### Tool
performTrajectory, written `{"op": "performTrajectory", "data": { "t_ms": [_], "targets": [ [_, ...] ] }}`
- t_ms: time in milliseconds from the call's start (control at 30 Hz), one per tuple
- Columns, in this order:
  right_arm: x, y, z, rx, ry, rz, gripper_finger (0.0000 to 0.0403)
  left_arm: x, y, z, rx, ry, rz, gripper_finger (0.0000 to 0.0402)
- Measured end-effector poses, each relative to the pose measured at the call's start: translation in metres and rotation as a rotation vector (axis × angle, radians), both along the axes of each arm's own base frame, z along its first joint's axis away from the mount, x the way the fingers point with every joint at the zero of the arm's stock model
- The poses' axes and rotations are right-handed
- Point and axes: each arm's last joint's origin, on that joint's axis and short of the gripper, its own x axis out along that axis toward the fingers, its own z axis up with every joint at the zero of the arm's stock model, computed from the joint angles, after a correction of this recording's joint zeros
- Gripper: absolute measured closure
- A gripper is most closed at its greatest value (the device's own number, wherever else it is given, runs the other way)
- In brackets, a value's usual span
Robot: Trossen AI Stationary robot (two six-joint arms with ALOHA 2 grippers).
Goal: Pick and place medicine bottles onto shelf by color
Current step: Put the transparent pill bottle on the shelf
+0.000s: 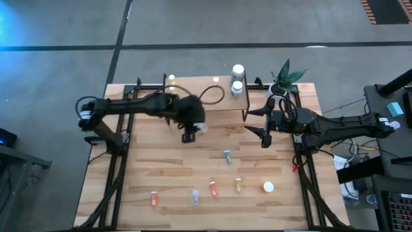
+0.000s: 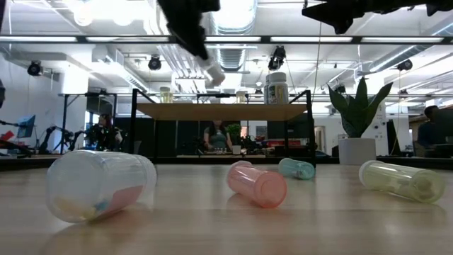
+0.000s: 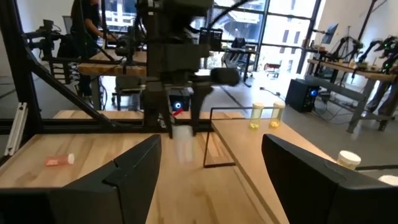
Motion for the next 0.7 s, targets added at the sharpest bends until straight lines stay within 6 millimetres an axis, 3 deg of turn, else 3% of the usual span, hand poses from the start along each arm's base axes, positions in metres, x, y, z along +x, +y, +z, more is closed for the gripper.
{"op": "performTrajectory", "data": {
  "t_ms": [400,700],
  "targets": [
    [-0.009,0.000,0.008,-0.027,-0.040,-0.001,0.0136,0.036,0.043,0.024,0.050,-0.081,-0.052,0.0271],
    [0.000,-0.001,-0.001,-0.002,0.012,-0.009,0.0135,0.040,0.042,0.031,0.031,-0.108,-0.072,0.0271]
  ]
}}
